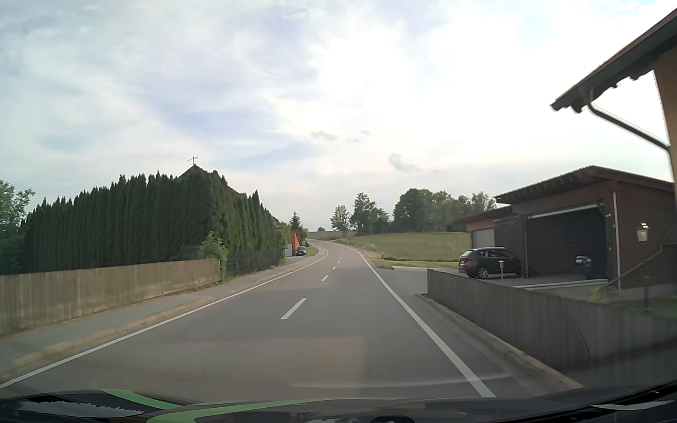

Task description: Follow the waypoints while adhering to traffic rules and regulations

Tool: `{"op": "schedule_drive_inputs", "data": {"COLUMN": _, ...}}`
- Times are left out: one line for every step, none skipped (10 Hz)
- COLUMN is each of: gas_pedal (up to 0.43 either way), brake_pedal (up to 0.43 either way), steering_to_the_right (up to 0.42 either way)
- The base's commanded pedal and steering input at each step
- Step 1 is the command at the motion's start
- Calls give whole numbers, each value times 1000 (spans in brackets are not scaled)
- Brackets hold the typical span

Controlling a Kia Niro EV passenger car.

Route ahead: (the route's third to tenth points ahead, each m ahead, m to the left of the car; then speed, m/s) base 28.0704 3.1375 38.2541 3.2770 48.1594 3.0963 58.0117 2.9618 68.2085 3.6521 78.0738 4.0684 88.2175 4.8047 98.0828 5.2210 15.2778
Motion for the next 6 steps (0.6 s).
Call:
{"op": "schedule_drive_inputs", "data": {"gas_pedal": 118, "brake_pedal": 0, "steering_to_the_right": -4}}
{"op": "schedule_drive_inputs", "data": {"gas_pedal": 118, "brake_pedal": 0, "steering_to_the_right": -4}}
{"op": "schedule_drive_inputs", "data": {"gas_pedal": 118, "brake_pedal": 0, "steering_to_the_right": -4}}
{"op": "schedule_drive_inputs", "data": {"gas_pedal": 118, "brake_pedal": 0, "steering_to_the_right": -5}}
{"op": "schedule_drive_inputs", "data": {"gas_pedal": 118, "brake_pedal": 0, "steering_to_the_right": -5}}
{"op": "schedule_drive_inputs", "data": {"gas_pedal": 118, "brake_pedal": 0, "steering_to_the_right": -5}}
